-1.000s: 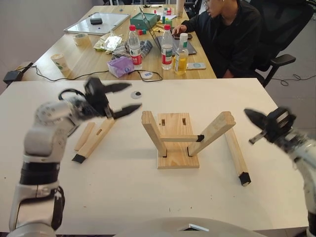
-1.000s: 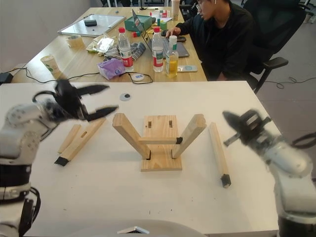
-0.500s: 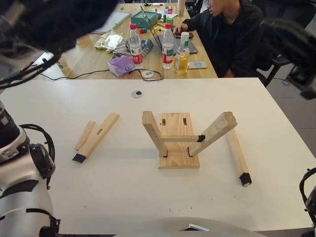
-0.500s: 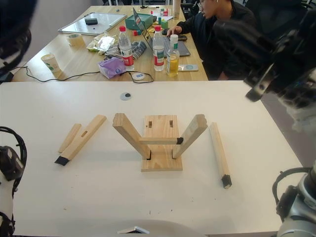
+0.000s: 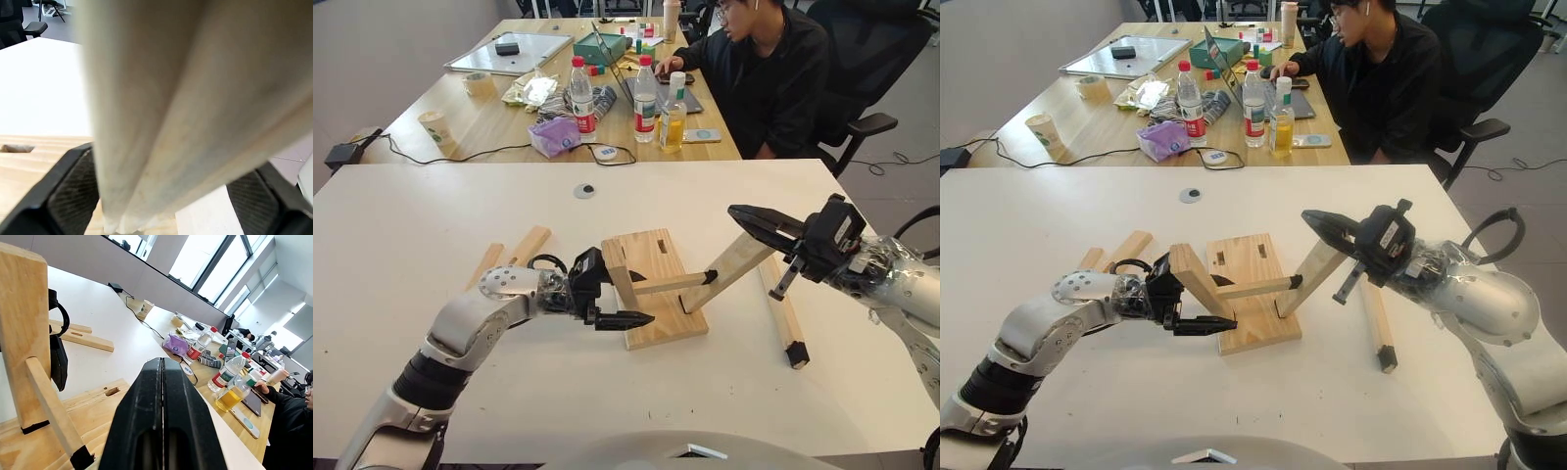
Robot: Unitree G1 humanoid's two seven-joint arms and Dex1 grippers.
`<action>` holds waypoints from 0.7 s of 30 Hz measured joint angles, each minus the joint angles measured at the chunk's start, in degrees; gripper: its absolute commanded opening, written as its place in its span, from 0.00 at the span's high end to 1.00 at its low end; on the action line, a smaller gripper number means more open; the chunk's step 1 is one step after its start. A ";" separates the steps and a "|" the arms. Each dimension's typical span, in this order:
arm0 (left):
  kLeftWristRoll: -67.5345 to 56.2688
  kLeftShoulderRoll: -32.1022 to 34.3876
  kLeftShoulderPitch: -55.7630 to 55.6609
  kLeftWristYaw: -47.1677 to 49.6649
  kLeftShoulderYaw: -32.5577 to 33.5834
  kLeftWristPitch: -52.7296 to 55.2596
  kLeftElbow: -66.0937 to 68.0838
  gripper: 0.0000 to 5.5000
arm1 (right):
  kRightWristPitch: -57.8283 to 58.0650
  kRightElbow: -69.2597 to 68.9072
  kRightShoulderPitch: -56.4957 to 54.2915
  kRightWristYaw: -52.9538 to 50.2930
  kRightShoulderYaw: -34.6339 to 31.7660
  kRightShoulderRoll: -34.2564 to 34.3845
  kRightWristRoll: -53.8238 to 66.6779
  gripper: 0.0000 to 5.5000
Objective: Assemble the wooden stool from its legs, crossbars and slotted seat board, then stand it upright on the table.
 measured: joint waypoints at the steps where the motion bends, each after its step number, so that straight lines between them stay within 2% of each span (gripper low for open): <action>1: -0.26 0.13 -1.57 -0.64 1.22 0.02 0.73 0.31 | 0.61 0.33 -0.05 -0.03 -0.54 0.28 1.77 1.00; 5: 2.14 1.02 -7.85 -2.49 5.73 -3.05 8.56 0.31 | 8.30 2.47 -3.49 -2.20 -4.93 2.08 14.29 1.00; 8: 4.77 1.95 -9.05 -4.23 7.00 -5.61 13.17 0.31 | 10.76 4.42 -11.91 -7.58 -9.10 4.22 23.70 1.00; 13: -3.42 3.67 -10.21 -6.54 12.13 2.05 5.54 0.31 | 12.08 7.62 -18.86 -11.78 -13.13 3.99 28.18 1.00; 16: -13.96 4.84 -20.29 -5.67 19.29 9.32 4.23 0.31 | 12.47 8.78 -19.84 -11.69 -13.35 3.88 28.16 1.00; 18: -15.57 5.76 -28.98 -4.61 22.35 9.97 7.60 0.31 | 12.48 8.80 -20.36 -11.32 -13.34 3.88 27.98 1.00; 21: -14.30 6.05 -37.23 -2.30 24.79 8.25 12.26 0.39 | 12.48 8.77 -20.47 -10.61 -13.19 3.89 27.32 1.00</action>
